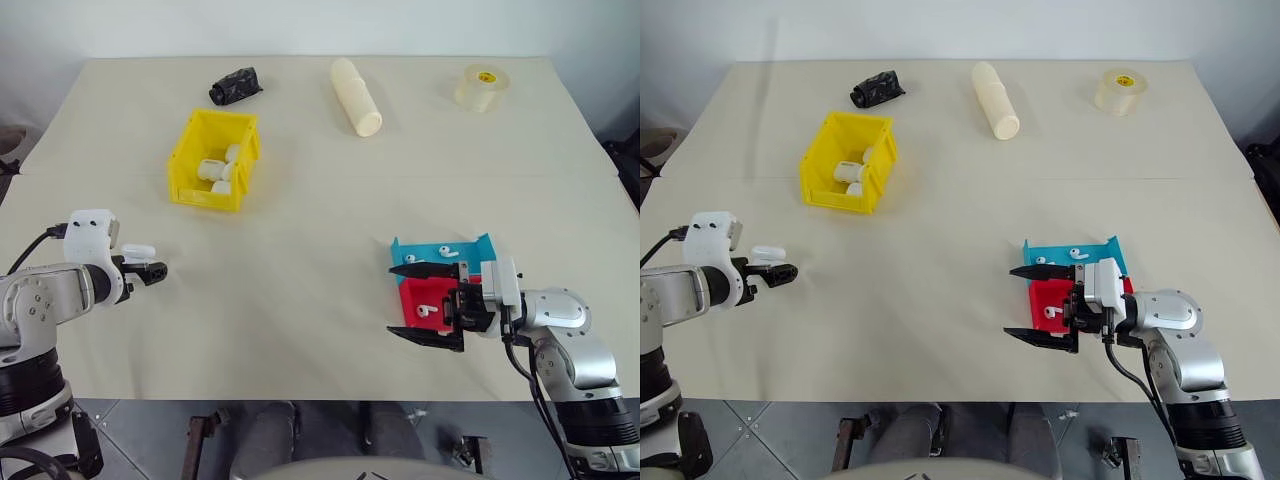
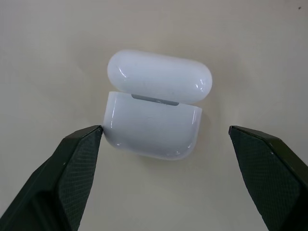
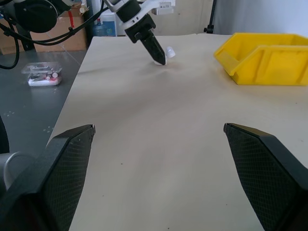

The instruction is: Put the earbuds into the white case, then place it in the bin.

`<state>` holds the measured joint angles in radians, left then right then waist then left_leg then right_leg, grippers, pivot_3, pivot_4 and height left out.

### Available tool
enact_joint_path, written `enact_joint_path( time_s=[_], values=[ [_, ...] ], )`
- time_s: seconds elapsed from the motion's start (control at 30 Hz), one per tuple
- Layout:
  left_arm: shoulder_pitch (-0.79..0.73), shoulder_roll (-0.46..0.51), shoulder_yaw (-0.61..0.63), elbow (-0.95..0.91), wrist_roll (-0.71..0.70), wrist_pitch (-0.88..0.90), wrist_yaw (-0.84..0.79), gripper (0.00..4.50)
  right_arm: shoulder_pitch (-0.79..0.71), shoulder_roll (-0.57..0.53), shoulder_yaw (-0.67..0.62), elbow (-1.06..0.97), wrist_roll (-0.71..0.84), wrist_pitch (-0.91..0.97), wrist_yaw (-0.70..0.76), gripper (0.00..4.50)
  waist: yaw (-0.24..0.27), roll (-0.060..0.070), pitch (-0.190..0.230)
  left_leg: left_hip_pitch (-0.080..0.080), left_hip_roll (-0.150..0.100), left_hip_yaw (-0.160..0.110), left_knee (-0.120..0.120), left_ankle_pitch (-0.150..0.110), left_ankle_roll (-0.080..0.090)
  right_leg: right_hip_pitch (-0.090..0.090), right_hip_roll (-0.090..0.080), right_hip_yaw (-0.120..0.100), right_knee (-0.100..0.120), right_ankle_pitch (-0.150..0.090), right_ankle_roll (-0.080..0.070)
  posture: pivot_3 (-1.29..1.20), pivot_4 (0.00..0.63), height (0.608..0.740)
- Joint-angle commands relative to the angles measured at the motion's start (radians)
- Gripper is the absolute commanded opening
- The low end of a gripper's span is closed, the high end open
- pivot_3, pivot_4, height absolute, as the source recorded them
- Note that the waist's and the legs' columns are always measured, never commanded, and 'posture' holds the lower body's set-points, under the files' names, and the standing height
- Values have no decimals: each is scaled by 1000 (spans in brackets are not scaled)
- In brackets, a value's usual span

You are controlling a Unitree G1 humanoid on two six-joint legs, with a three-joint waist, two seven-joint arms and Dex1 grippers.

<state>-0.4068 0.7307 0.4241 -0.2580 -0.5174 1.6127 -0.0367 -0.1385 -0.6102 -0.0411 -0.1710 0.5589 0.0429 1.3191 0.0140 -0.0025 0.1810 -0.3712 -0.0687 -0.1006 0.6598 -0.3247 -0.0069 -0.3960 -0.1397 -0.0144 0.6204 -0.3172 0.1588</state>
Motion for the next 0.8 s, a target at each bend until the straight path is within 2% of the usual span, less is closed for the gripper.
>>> enact_joint_path(
  time_s=[0.03,0.5,0.73,0.8],
  values=[
    [-17,44,-14,25,41,-31,-34,4480,4,10,6,-40,11,-6,-12,4500,-1,0,0,0,0,0,0,0,0,0,0,0,0,0,0,0,150,740],
    [1,190,-173,137,86,-138,-218,4480,31,52,11,-66,7,-6,-71,4500,-4,0,0,0,1,0,0,0,0,0,0,0,0,0,0,0,150,740],
    [-7,211,-209,184,101,-157,-268,4480,39,56,18,-64,-2,-21,-86,4500,-9,0,0,0,1,0,0,0,0,0,0,0,1,0,0,0,150,740],
    [-3,212,-213,184,104,-150,-277,4067,40,56,17,-64,-4,-24,-92,4500,-9,0,0,0,1,0,0,0,0,0,0,1,1,0,0,0,150,740]
  ],
)
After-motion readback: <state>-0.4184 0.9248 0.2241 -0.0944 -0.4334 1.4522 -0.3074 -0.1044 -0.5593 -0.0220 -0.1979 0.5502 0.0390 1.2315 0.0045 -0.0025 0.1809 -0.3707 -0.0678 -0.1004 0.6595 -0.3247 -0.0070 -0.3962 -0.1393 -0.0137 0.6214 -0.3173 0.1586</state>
